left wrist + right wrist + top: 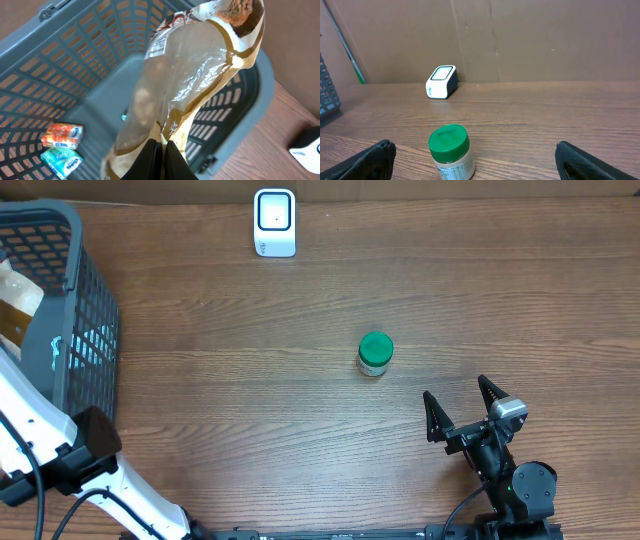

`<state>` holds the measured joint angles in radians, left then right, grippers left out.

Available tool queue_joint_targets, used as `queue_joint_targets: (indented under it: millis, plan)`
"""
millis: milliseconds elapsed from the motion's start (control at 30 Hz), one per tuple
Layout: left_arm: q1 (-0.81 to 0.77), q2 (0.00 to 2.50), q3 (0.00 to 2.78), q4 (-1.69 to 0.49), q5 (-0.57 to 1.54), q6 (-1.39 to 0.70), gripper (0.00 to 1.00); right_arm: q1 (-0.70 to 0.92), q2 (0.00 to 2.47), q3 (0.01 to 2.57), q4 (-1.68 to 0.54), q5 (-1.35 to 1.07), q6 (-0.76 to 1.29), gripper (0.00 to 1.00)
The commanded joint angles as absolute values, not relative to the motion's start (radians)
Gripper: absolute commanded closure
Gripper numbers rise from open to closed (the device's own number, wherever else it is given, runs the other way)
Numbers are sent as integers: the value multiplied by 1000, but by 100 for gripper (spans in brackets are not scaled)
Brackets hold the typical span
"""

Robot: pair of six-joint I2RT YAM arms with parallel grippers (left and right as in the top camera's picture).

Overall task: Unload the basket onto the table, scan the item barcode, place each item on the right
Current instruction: 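Reach the left gripper into the basket and grasp the clear snack bag, then carry the snack bag with the left gripper and drop it beside the jar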

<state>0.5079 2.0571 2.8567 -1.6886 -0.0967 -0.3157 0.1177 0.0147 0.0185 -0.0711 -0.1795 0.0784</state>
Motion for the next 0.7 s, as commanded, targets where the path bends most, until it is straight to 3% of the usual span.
queue_joint_targets:
  millis: [0, 167, 400, 667]
  plan:
    - [461, 1970, 2875, -1689, -84, -329, 96, 112, 3, 8, -66, -184, 77, 0]
    - [350, 1917, 2875, -1689, -85, -328, 96, 112, 3, 8, -66, -184, 77, 0]
    - [79, 1890, 2865, -1689, -84, -325, 96, 112, 3, 8, -66, -184, 77, 0]
    - [-215, 1890, 2611, -1689, -91, -380, 96, 112, 3, 8, -66, -184, 77, 0]
